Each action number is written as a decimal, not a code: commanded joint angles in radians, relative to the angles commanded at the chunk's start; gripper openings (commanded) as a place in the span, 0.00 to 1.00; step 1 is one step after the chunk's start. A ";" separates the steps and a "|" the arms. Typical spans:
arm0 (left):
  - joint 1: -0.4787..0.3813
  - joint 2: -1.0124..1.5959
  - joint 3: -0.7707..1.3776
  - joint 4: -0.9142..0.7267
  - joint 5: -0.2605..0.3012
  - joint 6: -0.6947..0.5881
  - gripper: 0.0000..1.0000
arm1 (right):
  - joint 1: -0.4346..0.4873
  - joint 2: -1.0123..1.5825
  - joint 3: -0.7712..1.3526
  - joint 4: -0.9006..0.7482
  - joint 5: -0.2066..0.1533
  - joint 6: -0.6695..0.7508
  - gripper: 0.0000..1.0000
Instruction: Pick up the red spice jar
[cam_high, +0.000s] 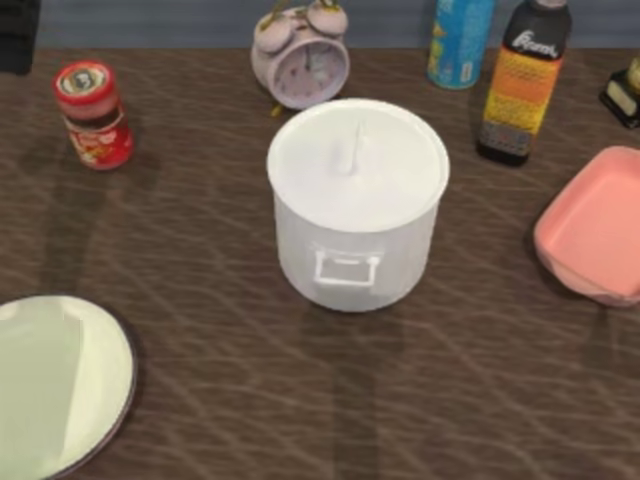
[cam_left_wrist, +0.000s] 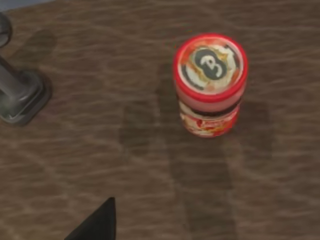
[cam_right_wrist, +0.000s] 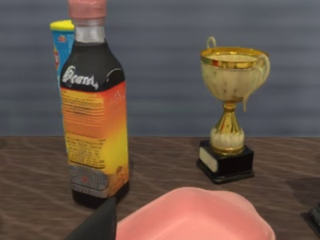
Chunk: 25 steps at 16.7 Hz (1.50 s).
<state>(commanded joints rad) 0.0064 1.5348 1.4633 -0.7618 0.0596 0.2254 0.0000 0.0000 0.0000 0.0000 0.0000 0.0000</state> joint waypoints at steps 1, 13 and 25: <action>0.000 0.101 0.102 -0.050 0.005 0.014 1.00 | 0.000 0.000 0.000 0.000 0.000 0.000 1.00; 0.001 1.000 1.036 -0.483 0.056 0.137 1.00 | 0.000 0.000 0.000 0.000 0.000 0.000 1.00; -0.004 1.097 1.080 -0.455 0.060 0.142 1.00 | 0.000 0.000 0.000 0.000 0.000 0.000 1.00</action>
<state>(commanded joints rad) 0.0024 2.6314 2.5429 -1.2165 0.1193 0.3677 0.0000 0.0000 0.0000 0.0000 0.0000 0.0000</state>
